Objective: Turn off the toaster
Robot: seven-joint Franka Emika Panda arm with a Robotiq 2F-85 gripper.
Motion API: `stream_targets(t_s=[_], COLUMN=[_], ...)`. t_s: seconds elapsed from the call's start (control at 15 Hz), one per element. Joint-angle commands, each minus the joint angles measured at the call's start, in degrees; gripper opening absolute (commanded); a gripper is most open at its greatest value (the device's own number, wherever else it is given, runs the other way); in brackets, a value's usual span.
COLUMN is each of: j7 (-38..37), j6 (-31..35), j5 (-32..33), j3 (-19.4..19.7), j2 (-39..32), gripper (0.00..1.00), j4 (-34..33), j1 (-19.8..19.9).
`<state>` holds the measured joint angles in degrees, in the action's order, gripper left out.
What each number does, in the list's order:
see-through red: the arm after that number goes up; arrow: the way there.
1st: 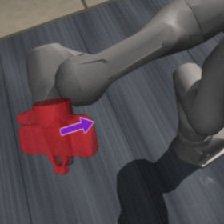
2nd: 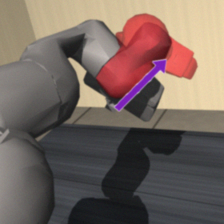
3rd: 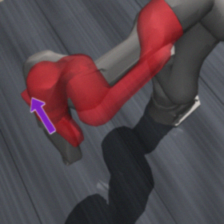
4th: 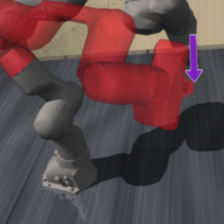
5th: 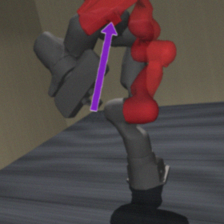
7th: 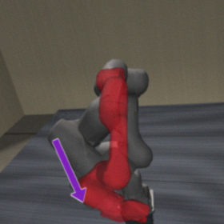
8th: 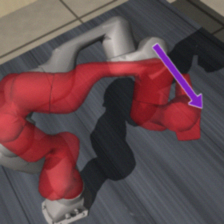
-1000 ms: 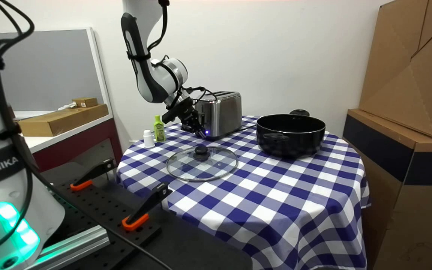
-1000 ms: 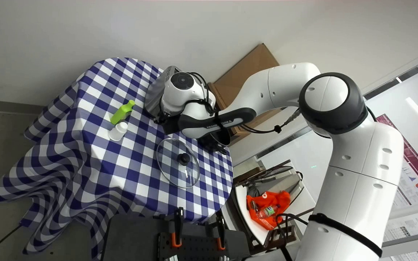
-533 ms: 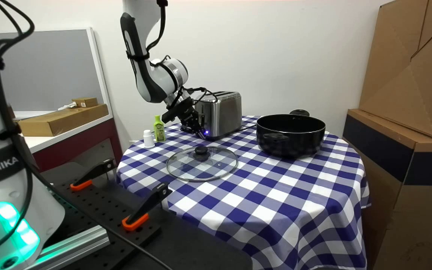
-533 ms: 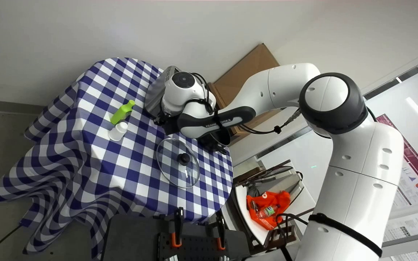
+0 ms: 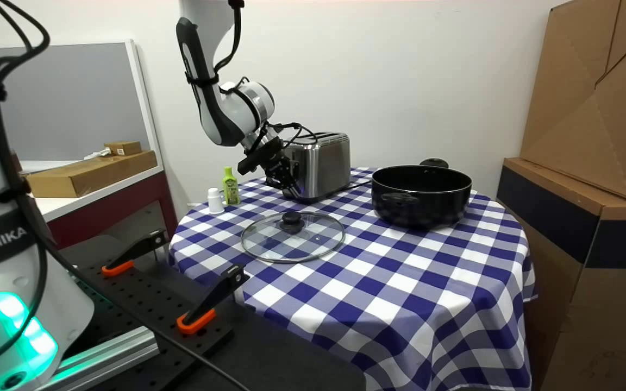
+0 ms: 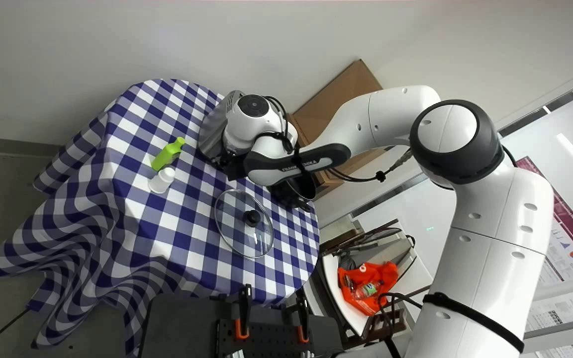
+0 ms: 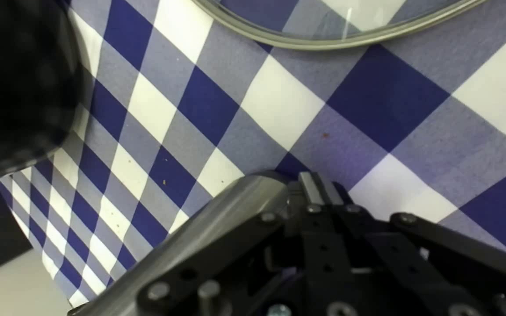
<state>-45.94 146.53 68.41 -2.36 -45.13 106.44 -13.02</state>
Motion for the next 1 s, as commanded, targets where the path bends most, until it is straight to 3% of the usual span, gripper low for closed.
stream_targets(t_s=[0.0,0.93], j7=[0.87,5.28], j6=[-0.19,0.48], j5=[0.88,-2.27], j3=[1.23,-0.41], j2=[-1.56,0.60], gripper=[0.00,0.00], j4=[-2.59,0.40], j1=[-1.21,-0.17])
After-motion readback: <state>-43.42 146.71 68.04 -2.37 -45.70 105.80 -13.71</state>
